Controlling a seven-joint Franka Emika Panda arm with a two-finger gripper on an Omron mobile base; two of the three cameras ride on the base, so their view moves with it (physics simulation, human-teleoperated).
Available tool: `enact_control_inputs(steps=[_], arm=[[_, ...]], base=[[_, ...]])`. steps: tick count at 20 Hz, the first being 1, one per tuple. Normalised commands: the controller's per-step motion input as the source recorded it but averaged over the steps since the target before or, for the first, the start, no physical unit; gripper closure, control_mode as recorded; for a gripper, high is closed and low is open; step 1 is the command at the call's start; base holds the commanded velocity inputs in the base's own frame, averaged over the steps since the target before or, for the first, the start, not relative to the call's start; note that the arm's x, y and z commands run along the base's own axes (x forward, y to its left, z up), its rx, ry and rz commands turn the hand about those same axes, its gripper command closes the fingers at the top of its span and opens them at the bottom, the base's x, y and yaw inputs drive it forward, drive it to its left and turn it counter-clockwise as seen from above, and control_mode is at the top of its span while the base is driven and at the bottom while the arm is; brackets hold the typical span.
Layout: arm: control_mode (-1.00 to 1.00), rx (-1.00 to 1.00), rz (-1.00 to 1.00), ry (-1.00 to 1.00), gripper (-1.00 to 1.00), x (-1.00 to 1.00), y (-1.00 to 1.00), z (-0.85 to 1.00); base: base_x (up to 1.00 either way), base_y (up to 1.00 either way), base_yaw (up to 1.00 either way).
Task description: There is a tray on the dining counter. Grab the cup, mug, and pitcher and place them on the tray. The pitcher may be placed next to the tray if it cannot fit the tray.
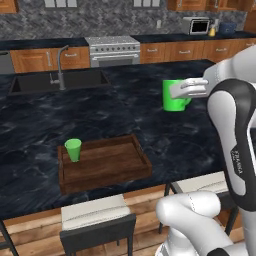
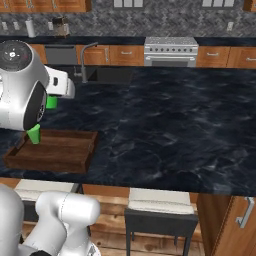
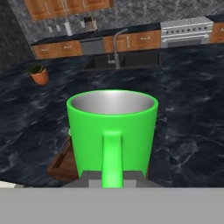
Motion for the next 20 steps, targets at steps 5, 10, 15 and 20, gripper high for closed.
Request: enact_control_inputs(steps=[5,10,15,20], arm=[[-1.0,0.0,0.0,0.0,1.0,0.3,0.0,-0.52],[-1.0,0.0,0.04,0.0,1.0,0.34,0.02,-0.53],[-1.0,0.0,0.16,0.0,1.0,0.3,0.17,-0.33],[-1.0,0.0,0.26,0.0,1.0,0.3,0.26,-0.38]], base=[[0.0,0.0,0.0],[0.0,0.0,0.0],[0.0,0.0,0.0],[0.0,0.0,0.0]])
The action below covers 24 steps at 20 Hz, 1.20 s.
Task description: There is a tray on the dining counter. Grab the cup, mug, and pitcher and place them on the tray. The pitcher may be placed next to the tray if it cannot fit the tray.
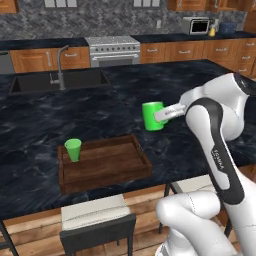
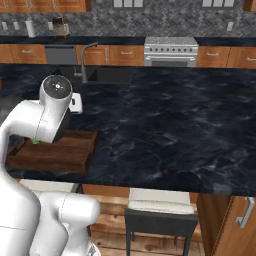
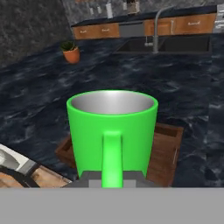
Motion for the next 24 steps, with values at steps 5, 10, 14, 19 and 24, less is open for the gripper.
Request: enact_control_inputs(steps=[5,10,14,19,24], arm=[[-1.0,-0.01,0.3,0.0,1.0,0.27,0.31,-0.5],[-1.0,-0.06,0.33,0.0,1.0,0.26,0.45,-0.51],[-1.0,-0.07,0.32,0.0,1.0,0.24,0.53,-0.53],[-1.0,-0.04,0.25,0.0,1.0,0.08,0.42,-0.46],[-1.0,0.01,0.17,-0.03,1.0,0.01,0.27,-0.5]], base=[[0.0,0.0,0.0],[0.0,0.0,0.0],[0.0,0.0,0.0],[0.0,0.0,0.0],[0.0,0.0,0.0]])
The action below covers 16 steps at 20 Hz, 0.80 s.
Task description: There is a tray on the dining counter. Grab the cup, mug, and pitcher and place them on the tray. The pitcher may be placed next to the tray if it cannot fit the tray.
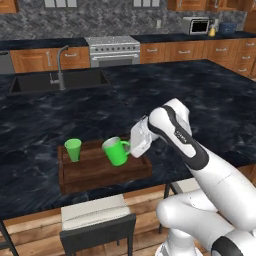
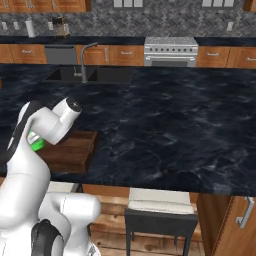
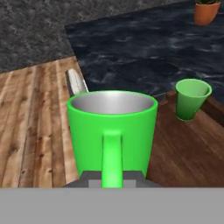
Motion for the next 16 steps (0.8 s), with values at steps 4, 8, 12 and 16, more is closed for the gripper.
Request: enact_control_inputs(steps=[4,8,12,16], arm=[[-1.0,0.04,0.06,-0.14,1.0,0.0,0.19,-0.44],[-1.0,0.06,0.0,-0.17,1.0,0.02,0.12,-0.27],[-1.0,0.07,0.0,-0.07,1.0,0.2,0.21,-0.14],[-1.0,0.08,0.0,-0.01,1.0,0.31,0.26,-0.15]], base=[[0.0,0.0,0.0],[0.0,0.0,0.0],[0.0,0.0,0.0],[0.0,0.0,0.0]])
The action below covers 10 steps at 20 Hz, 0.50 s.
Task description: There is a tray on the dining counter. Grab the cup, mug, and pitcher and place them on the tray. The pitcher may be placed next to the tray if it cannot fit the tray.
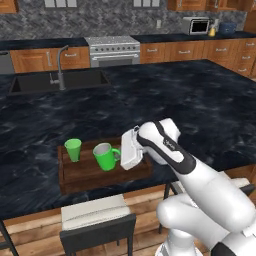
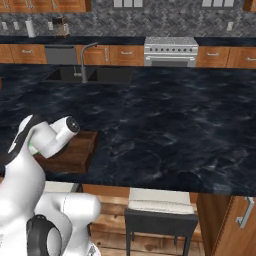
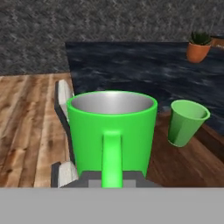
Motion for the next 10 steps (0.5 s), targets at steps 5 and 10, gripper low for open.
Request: enact_control_inputs(steps=[5,10], arm=[[-1.0,0.03,0.01,0.01,1.0,0.39,0.24,-0.12],[-1.0,0.01,0.02,0.11,1.0,0.3,0.11,-0.05]], base=[[0.0,0.0,0.0],[0.0,0.0,0.0]])
